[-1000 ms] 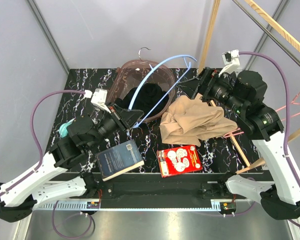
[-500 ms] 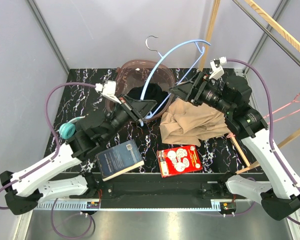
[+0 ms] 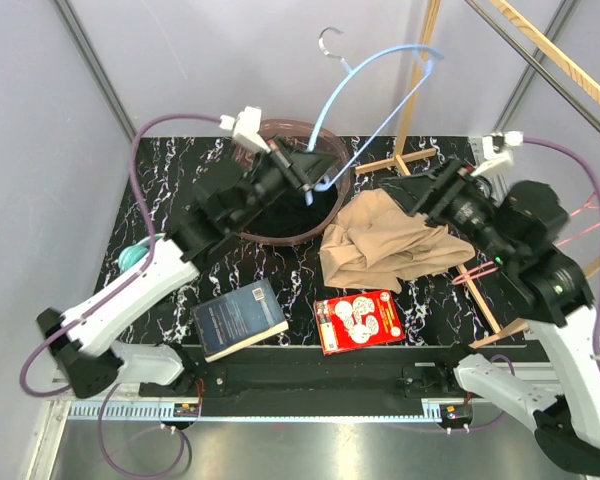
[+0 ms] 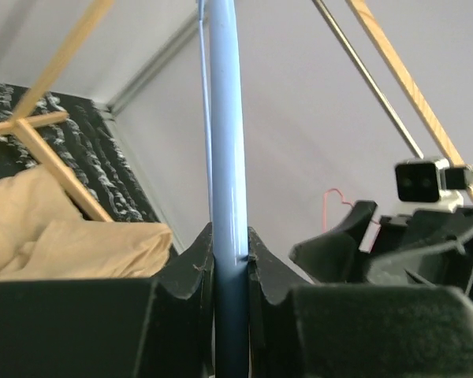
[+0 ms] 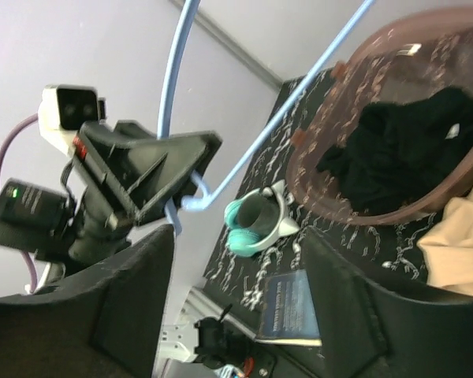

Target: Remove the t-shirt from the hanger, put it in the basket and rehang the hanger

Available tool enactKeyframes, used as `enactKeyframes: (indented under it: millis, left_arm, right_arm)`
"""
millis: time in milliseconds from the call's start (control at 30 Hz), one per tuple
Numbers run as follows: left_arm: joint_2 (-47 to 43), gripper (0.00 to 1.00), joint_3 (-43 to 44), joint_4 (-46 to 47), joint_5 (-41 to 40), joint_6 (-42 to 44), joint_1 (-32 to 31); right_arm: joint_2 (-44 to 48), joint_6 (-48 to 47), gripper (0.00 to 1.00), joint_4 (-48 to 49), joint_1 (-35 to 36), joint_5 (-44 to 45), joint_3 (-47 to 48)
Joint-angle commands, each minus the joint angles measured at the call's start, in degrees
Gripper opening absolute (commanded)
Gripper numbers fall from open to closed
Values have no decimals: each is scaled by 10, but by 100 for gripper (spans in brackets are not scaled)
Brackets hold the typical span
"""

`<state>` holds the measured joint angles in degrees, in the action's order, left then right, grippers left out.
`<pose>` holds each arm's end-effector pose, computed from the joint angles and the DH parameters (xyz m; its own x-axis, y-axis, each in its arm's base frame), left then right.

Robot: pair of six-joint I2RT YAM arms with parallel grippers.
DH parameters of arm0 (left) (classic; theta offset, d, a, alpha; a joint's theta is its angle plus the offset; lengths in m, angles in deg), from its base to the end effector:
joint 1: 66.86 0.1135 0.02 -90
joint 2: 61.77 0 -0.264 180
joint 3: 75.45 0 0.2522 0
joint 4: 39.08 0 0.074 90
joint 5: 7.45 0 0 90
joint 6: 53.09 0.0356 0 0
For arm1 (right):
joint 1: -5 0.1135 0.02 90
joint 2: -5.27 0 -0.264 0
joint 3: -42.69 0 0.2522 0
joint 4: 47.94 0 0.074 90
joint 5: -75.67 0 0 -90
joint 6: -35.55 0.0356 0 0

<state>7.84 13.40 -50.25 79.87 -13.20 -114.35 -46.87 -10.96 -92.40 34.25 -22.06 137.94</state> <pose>0.1868 -0.2013 0.4594 -0.4801 -0.6104 -0.6299 0.5250 0.3754 -0.7639 0.1297 0.0781 0.4917 -0.4289 0.5414 -0.7231 -0.4222 0.5875 0.6903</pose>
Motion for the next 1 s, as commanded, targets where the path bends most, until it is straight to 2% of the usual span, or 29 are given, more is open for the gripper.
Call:
enactKeyframes:
  millis: [0,67,100,167,200,267,300,400,667,967]
  left_arm:
    - [86,0,100,87,94,-27,5]
    - [120,0,147,104,119,-39,5]
    - [157,0,165,107,127,-43,5]
    - [193,0,225,105,148,-53,5]
    - [231,0,243,99,154,-59,6]
    - [262,0,286,108,168,-79,4]
    - [275,0,298,118,173,-86,4]
    - [319,0,339,145,185,-111,-2]
    - [410,0,461,118,199,-121,-26]
    - [425,0,481,121,193,-128,-36]
  right_arm:
    - [50,-42,67,-53,5,74,48]
    - [63,-54,56,-73,5,104,60]
    - [74,-58,44,-74,5,116,66]
    - [85,-64,28,-74,5,124,72]
    - [95,-66,17,-75,5,131,79]
    - [104,-72,8,-81,5,141,92]
    - [110,-75,0,-87,5,155,109]
    - [124,-86,0,-100,5,179,135]
    - [136,-104,0,-121,5,194,174]
    - [151,-109,0,-115,5,206,184]
